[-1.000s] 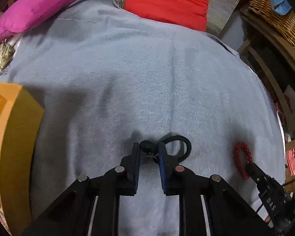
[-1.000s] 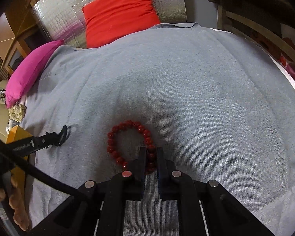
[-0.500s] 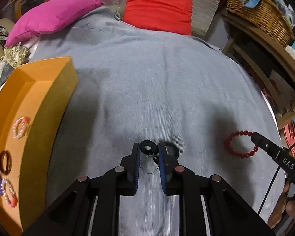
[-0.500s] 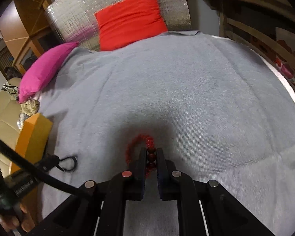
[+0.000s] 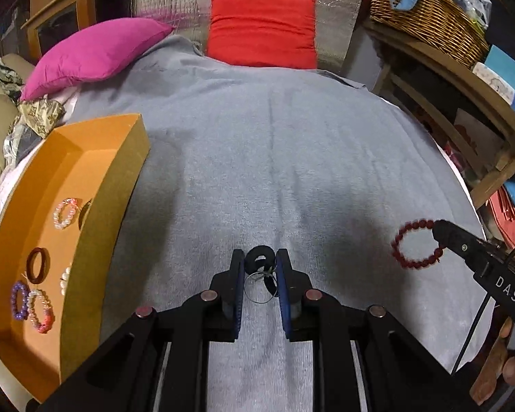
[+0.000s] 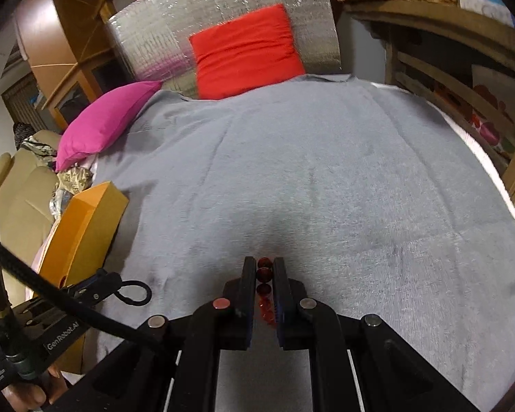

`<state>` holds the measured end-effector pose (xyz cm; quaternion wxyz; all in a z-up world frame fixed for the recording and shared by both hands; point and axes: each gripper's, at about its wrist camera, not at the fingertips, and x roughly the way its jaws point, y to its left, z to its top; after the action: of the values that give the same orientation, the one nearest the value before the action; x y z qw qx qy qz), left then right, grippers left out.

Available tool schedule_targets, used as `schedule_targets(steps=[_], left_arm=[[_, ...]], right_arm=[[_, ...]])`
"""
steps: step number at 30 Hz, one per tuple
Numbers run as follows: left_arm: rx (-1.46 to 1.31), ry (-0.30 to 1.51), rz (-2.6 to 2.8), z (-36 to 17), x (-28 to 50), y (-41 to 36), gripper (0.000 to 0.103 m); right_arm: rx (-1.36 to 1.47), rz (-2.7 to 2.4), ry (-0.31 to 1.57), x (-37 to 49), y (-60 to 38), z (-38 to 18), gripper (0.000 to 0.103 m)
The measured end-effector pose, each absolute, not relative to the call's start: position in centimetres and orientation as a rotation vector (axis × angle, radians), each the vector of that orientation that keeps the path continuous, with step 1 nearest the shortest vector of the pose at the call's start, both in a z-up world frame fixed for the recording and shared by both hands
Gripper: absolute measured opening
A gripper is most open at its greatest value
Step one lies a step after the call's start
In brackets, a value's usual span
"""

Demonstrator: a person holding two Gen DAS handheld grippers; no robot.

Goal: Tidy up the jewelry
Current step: 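Grasp the red bead bracelet with the right tool while the left tool grasps the black hair tie, then carry the red bracelet and black hair tie with both tools over the orange box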

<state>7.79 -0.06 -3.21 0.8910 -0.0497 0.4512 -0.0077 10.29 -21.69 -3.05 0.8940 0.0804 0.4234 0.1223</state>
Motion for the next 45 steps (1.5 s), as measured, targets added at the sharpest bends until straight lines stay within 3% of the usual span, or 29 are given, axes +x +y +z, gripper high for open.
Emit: schedule_targets(steps=[45], left_arm=[[-0.127,0.856,0.067,0.6,2.7,3.9,0.019]], right_arm=[[0.081,0.321,0.809,6.1,-17.2,1.2,0.010]])
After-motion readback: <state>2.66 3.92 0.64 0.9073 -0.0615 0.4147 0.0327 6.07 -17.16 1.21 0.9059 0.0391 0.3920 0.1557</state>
